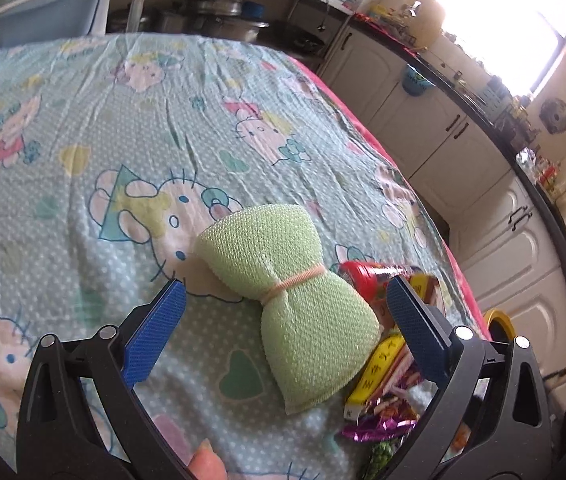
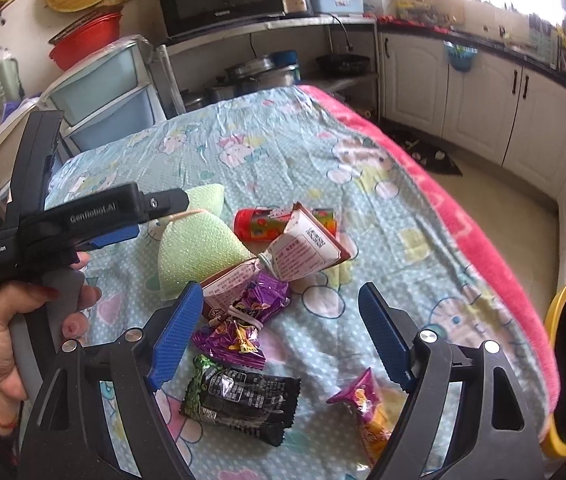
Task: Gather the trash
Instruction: 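Grasp the green mesh scrubber with the left tool while the right tool grasps purple wrappers, then lift the green scrubber and purple wrappers and carry both over the yellow bin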
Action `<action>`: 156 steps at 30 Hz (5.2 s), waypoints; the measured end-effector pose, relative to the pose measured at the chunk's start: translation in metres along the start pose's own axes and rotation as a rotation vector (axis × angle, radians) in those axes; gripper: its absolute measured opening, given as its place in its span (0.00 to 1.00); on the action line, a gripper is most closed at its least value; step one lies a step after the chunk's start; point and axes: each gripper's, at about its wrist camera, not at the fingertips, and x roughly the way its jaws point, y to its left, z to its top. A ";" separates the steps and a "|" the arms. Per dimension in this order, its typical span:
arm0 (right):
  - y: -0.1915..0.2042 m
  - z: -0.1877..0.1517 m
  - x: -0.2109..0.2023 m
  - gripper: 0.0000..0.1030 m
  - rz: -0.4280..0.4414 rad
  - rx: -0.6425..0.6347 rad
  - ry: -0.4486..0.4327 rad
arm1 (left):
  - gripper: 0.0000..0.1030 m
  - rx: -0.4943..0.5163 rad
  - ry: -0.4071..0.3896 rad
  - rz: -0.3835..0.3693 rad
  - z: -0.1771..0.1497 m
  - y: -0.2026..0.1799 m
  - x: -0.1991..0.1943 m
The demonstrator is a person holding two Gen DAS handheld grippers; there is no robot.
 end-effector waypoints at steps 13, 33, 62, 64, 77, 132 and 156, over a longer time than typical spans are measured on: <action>-0.009 0.001 0.031 0.35 0.090 0.114 0.087 | 0.76 -0.147 0.059 -0.031 0.001 0.013 0.027; -0.004 0.001 0.018 0.17 0.125 0.076 0.041 | 0.43 -0.144 0.040 -0.051 0.000 0.025 0.018; 0.015 0.004 -0.038 0.17 0.169 0.005 -0.066 | 0.25 0.035 -0.091 -0.079 -0.013 0.008 -0.085; 0.014 0.005 -0.044 0.17 0.167 -0.001 -0.075 | 0.25 0.056 -0.101 -0.071 -0.014 0.004 -0.092; 0.014 0.013 -0.079 0.17 0.164 -0.045 -0.142 | 0.25 0.173 -0.161 -0.063 -0.022 -0.030 -0.122; -0.136 -0.001 -0.221 0.17 -0.152 0.150 -0.415 | 0.25 0.434 -0.200 -0.367 -0.028 -0.240 -0.104; -0.199 -0.030 -0.275 0.17 -0.343 0.257 -0.486 | 0.25 0.541 -0.174 -0.462 -0.048 -0.318 -0.085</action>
